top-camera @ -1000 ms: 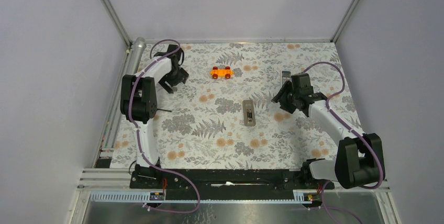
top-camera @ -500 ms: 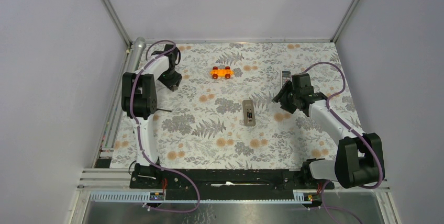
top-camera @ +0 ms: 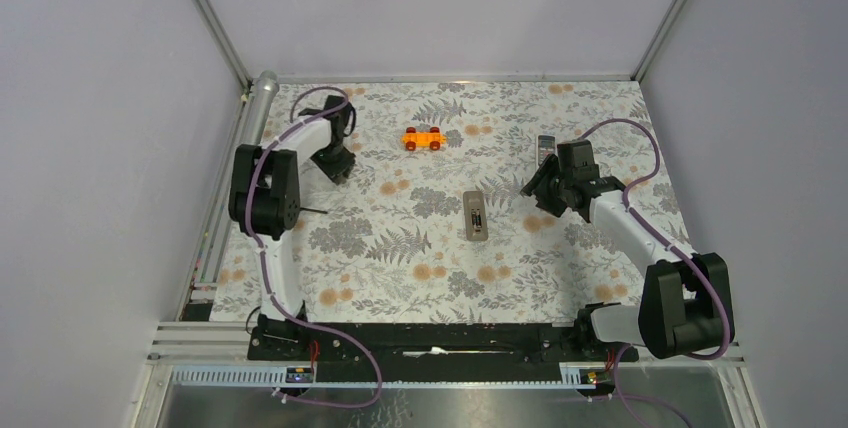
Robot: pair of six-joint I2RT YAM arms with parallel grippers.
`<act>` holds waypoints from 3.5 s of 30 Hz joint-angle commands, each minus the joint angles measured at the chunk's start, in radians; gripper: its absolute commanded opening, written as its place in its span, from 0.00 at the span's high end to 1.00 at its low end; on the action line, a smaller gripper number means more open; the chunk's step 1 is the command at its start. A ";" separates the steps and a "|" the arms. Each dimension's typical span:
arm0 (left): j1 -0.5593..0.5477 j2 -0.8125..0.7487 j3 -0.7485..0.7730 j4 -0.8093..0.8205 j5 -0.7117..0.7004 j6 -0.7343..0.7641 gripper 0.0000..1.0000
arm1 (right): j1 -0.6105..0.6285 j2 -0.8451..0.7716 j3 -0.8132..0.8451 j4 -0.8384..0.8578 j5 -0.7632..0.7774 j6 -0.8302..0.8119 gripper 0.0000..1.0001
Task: Load the batteries into the remote control
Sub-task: Move the battery cover to the center of the board, then pick up the battery cover at the center of the board.
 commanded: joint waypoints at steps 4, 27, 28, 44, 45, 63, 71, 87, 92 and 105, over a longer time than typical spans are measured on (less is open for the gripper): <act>-0.305 -0.149 -0.139 0.016 0.097 0.037 0.76 | -0.009 0.006 0.006 0.006 0.014 -0.015 0.42; -0.671 -0.266 -0.175 0.084 0.012 0.055 0.29 | 0.051 -0.070 0.008 0.015 -0.053 -0.180 0.26; -0.662 -0.291 -0.176 0.078 -0.027 0.060 0.28 | 0.084 -0.060 0.018 0.018 -0.049 -0.177 0.26; -0.270 -0.602 -0.183 0.188 -0.032 0.344 0.01 | 0.587 0.368 0.357 0.022 0.180 -0.188 0.30; -0.259 -0.610 -0.174 0.190 -0.030 0.359 0.01 | 0.606 0.401 0.386 0.005 0.194 -0.190 0.29; -0.167 -0.696 -0.245 0.278 0.056 0.370 0.04 | 0.701 0.758 0.745 -0.413 0.234 -0.194 0.35; -0.159 -0.699 -0.248 0.283 0.074 0.370 0.04 | 0.698 0.825 0.843 -0.496 0.215 -0.193 0.49; -0.154 -0.719 -0.272 0.292 0.090 0.374 0.04 | 0.683 0.776 0.833 -0.491 0.228 -0.190 0.79; -0.154 -0.717 -0.276 0.310 0.157 0.414 0.04 | 0.661 0.673 0.853 -0.576 0.285 -0.190 0.80; -0.155 -0.531 -0.260 0.374 0.600 0.428 0.15 | 0.435 0.481 0.667 -0.643 0.266 -0.182 0.80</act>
